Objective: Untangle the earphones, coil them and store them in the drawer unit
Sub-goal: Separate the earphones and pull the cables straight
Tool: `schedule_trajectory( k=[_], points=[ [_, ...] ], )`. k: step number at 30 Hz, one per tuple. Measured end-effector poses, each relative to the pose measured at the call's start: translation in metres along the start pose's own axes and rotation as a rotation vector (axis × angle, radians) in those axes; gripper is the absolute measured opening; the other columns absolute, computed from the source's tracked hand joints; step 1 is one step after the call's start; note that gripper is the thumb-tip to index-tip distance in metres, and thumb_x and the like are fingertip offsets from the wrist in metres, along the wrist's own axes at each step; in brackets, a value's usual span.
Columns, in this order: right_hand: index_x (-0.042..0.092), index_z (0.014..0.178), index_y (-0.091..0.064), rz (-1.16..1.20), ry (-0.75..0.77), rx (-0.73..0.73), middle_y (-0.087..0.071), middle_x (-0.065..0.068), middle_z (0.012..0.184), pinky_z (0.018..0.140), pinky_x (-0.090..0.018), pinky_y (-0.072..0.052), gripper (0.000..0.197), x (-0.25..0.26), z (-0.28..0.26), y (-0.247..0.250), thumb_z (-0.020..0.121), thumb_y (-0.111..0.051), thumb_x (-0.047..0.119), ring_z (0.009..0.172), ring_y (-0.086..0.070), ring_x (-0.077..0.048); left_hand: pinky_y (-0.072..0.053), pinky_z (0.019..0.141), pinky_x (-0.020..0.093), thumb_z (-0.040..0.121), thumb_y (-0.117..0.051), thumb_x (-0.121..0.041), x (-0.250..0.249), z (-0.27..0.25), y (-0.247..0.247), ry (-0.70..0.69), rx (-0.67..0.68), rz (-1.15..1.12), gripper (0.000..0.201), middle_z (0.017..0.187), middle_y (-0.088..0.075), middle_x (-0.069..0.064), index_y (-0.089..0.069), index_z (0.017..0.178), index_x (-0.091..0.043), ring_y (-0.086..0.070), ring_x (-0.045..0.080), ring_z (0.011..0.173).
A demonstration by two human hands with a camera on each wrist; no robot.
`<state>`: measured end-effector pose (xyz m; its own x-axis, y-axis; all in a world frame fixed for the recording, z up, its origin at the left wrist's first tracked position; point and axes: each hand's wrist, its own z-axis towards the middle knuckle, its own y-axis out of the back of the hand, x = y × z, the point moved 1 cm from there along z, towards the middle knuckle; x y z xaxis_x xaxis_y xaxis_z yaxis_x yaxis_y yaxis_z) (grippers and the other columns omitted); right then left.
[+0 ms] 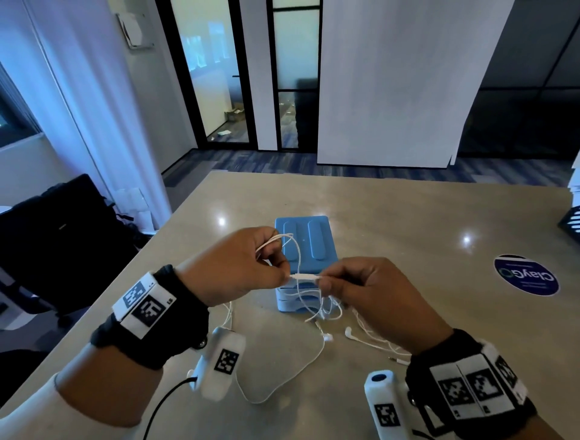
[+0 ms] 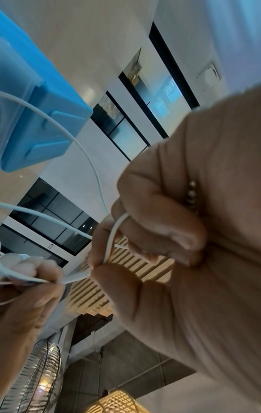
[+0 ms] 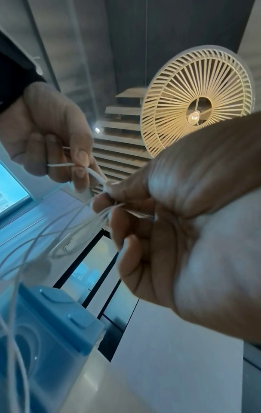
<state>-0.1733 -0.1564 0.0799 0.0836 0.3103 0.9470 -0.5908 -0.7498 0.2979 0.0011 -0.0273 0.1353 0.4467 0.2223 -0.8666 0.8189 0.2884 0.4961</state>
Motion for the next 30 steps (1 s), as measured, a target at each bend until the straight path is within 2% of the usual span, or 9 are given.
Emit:
schedule_trajectory(
  k=[4,6,10,16,19,22,25,27,30],
  points=[
    [0.014,0.081,-0.079,0.339,-0.077,-0.218,-0.077,-0.005,0.081,0.050,-0.024,-0.038,0.017,-0.008,-0.002,0.009,0.093,-0.068,0.012,0.056,-0.048,-0.014,-0.032,0.041,0.011,0.081,-0.068,0.006,0.007,-0.001,-0.002,0.055,-0.002,0.000,0.029,0.080,-0.063,0.009,-0.039,0.078,0.005,-0.042,-0.001,0.043],
    [0.014,0.078,-0.074,0.619,-0.153,-0.299,-0.072,-0.006,0.080,0.052,-0.027,-0.031,0.020,-0.015,-0.002,0.015,0.094,-0.062,0.015,0.059,-0.043,-0.014,-0.030,0.040,0.016,0.078,-0.070,0.003,0.012,-0.002,-0.001,0.074,0.004,-0.068,0.033,0.081,-0.064,0.009,-0.038,0.074,-0.003,-0.040,0.002,0.043],
    [0.018,0.082,-0.063,1.133,-0.301,-0.410,-0.057,0.003,0.073,0.062,-0.027,-0.034,0.020,-0.034,-0.004,0.031,0.099,-0.055,0.025,0.066,-0.048,-0.014,-0.021,0.041,0.019,0.068,-0.068,-0.005,0.016,-0.003,0.009,0.091,-0.034,-0.211,0.037,0.081,-0.065,0.008,-0.034,0.066,-0.020,-0.028,0.010,0.043],
    [0.018,0.081,-0.064,1.360,-0.314,-0.472,-0.045,0.008,0.064,0.080,-0.027,-0.039,0.025,-0.049,-0.008,0.040,0.102,-0.050,0.022,0.067,-0.046,-0.011,-0.017,0.040,0.018,0.067,-0.068,-0.002,0.022,-0.006,0.024,0.091,-0.091,-0.259,0.040,0.079,-0.066,0.009,-0.035,0.063,-0.023,-0.020,0.013,0.043],
    [0.018,0.085,-0.059,1.394,-0.287,-0.480,-0.043,0.007,0.062,0.083,-0.034,-0.046,0.019,-0.050,-0.010,0.036,0.102,-0.050,0.022,0.064,-0.050,-0.014,-0.014,0.044,0.022,0.068,-0.068,-0.002,0.023,-0.008,0.026,0.075,-0.108,-0.287,0.041,0.076,-0.065,0.006,-0.037,0.059,-0.026,-0.016,0.016,0.051],
    [0.013,0.087,-0.065,1.145,-0.381,-0.465,-0.039,-0.001,0.057,0.080,-0.039,-0.050,0.016,-0.054,-0.014,0.035,0.098,-0.058,0.022,0.057,-0.050,-0.020,-0.012,0.045,0.026,0.069,-0.065,0.002,0.021,-0.008,0.028,0.037,-0.139,-0.354,0.042,0.074,-0.063,0.007,-0.038,0.058,-0.027,-0.013,0.024,0.059],
    [0.016,0.075,-0.071,0.299,-0.367,-0.253,-0.054,-0.004,0.056,0.065,-0.032,-0.047,0.020,-0.049,-0.015,0.031,0.093,-0.065,0.009,0.057,-0.054,-0.022,-0.017,0.041,0.020,0.069,-0.065,0.004,0.014,-0.008,0.025,-0.013,-0.108,-0.349,0.041,0.076,-0.063,0.008,-0.037,0.062,-0.025,-0.019,0.018,0.049],
    [0.025,0.078,-0.073,-0.150,-0.275,-0.127,-0.064,0.004,0.074,0.063,-0.027,-0.043,0.016,-0.035,-0.016,0.020,0.088,-0.070,0.012,0.063,-0.055,-0.014,-0.022,0.039,0.018,0.070,-0.065,0.003,0.007,-0.006,0.020,-0.047,-0.060,-0.285,0.040,0.078,-0.064,0.006,-0.036,0.064,-0.025,-0.027,0.012,0.046],
    [0.041,0.095,-0.069,-0.351,-0.135,-0.070,-0.060,0.018,0.111,0.076,-0.020,-0.046,0.023,-0.010,-0.013,0.005,0.080,-0.072,0.023,0.085,-0.059,0.003,-0.030,0.041,0.018,0.071,-0.066,-0.002,-0.006,-0.001,0.011,-0.102,0.001,-0.155,0.039,0.078,-0.066,0.005,-0.038,0.064,-0.028,-0.037,0.011,0.048]
  ],
)
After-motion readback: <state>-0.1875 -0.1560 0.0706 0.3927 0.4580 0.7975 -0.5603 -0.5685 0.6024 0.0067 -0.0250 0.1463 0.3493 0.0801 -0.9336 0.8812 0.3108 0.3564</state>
